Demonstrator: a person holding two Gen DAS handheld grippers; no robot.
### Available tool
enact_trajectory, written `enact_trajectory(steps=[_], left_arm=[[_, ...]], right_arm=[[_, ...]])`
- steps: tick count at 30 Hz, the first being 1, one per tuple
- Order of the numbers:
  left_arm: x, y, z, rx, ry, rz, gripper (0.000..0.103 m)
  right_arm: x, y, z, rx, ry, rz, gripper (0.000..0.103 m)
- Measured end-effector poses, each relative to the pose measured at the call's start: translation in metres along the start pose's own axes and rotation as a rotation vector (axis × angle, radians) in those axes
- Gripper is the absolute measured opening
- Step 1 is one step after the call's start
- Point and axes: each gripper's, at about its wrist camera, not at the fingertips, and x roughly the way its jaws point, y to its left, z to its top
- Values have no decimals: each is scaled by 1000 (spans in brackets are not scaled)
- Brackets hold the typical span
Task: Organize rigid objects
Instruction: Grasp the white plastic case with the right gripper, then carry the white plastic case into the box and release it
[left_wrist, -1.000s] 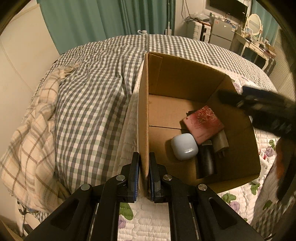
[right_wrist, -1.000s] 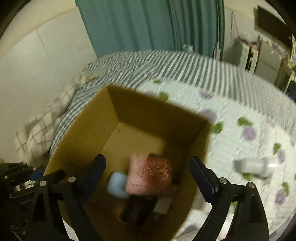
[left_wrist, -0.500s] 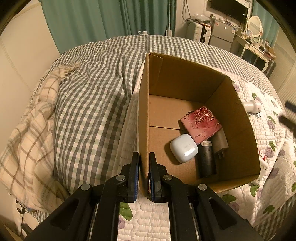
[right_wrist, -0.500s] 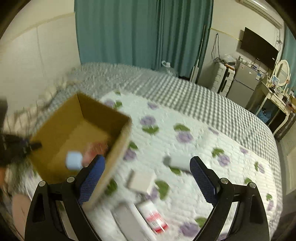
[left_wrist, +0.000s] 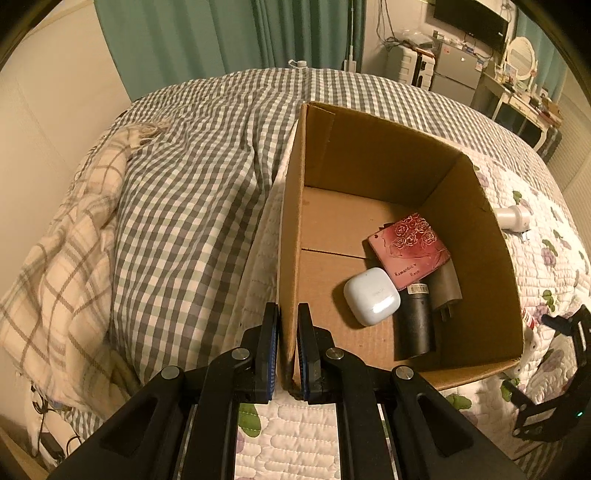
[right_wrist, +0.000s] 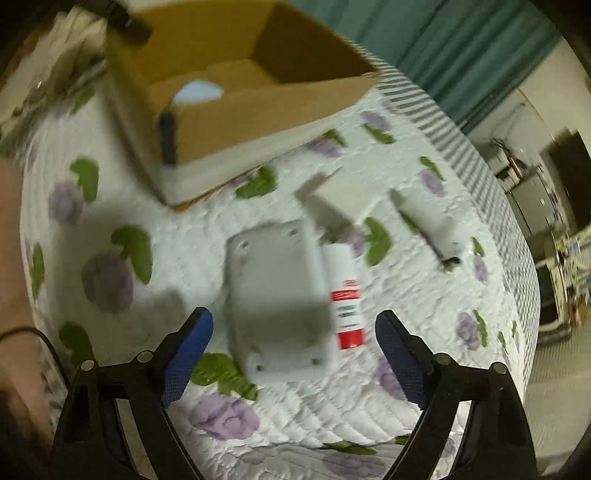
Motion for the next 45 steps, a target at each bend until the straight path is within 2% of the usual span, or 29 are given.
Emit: enact_trajectory(steps=[6,9,10,12,16,19,30,35,39,45], left_arm=[[0,-2,0,20,2,13,9],[1,-1,-1,17,0,9,9],[1,-1,-1,17,0,9,9],[0,-1,-1,14,0,6,9],[0,1,-1,8,-1,-6,9],[1,3,-1,4,1,-15,9],[0,1,0,10,2,-10,9],[1,-1,1,24,8,-2,9],[1,-1,2,32,16,-5,9],[-1,-3,0,60,9,0,9]], right_arm=[[25,11,1,-31,50,-70,89],[34,9,2,-28,59,-119,82],[34,8,5,-25,57,-113,79],[28,7,6,-27,30,-102,67],[22,-5,10,29,18,-47,66],[7,-13,16,65,-22,-28,66],[-73,-67,77,249,-271,-39,66],[-88,-64,117,270,-347,5,66],[-83,-47,147,267,-351,63,66],[-51,-20,171,240,-281,115,66]])
